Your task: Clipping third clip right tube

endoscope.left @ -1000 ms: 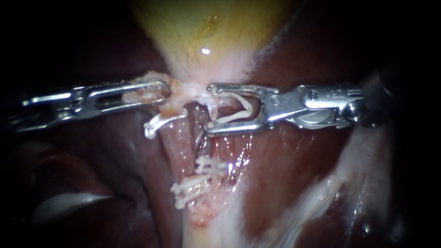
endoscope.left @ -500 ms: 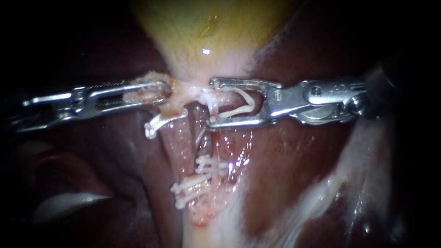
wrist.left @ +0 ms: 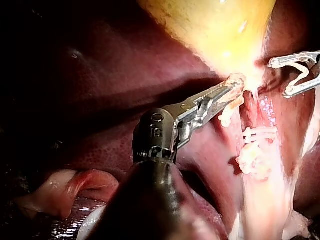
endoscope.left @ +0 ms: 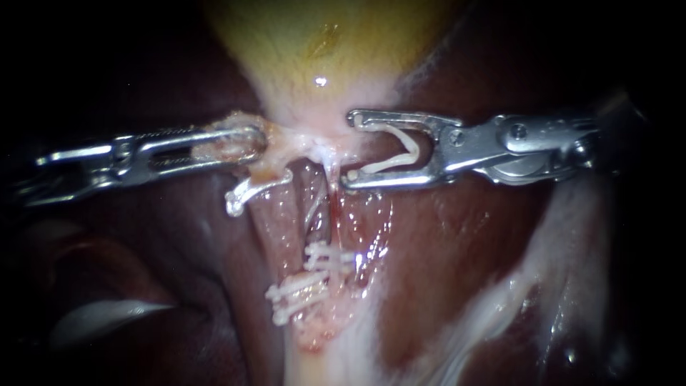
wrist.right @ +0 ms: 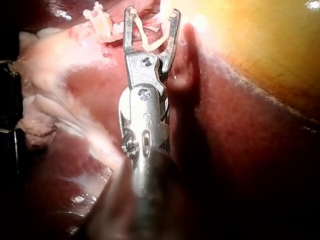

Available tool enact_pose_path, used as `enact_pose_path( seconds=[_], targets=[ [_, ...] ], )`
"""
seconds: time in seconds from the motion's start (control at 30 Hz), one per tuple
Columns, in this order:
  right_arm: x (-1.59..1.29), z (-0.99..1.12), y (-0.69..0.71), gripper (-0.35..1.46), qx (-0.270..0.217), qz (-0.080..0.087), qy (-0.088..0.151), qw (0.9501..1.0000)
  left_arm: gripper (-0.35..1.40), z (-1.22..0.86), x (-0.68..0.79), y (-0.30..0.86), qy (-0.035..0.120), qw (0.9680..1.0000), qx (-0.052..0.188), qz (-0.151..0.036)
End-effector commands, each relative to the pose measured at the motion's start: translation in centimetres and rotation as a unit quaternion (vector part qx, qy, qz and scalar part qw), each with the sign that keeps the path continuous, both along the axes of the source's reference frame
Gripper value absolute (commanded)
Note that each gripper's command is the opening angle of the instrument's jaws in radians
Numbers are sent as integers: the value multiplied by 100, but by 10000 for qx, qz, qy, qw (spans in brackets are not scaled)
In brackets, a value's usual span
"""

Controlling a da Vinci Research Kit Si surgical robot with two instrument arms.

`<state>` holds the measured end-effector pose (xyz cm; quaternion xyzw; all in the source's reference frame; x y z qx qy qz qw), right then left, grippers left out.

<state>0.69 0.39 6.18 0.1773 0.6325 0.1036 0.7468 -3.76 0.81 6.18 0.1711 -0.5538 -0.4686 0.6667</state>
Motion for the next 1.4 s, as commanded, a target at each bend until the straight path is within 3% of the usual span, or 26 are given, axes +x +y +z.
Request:
enact_pose_path(
  seconds=[0.03, 0.2, 0.3, 0.5, 1.0, 1.3, 1.4],
  targets=[
    [-2, -2, -2, 50, -1, -13, 9, 10000, -35, 0, 0, 0, 0, 10000, 0, 1],
    [-8, -11, -11, 50, -6, -37, 44, 10000, -35, 0, 1, 0, -1, 10000, 0, 2],
    [-10, -17, -18, 50, 88, -158, -4, 9998, -35, 0, 1, 0, -1, 10000, 0, 2],
    [-7, -15, -29, 50, 232, -232, -77, 9994, -35, -1, 1, 0, -1, 10000, 1, 1],
    [14, 45, -52, 50, 898, -285, -441, 9946, -35, -3, 1, -1, 1, 10000, 3, -1],
    [22, 65, -50, 49, 1170, -208, -535, 9915, -35, -8, -3, -3, -3, 10000, 6, 1],
    [28, 69, -49, 50, 1449, -127, -588, 9876, -35, -8, -3, -3, -3, 10000, 6, 1]
  ],
)
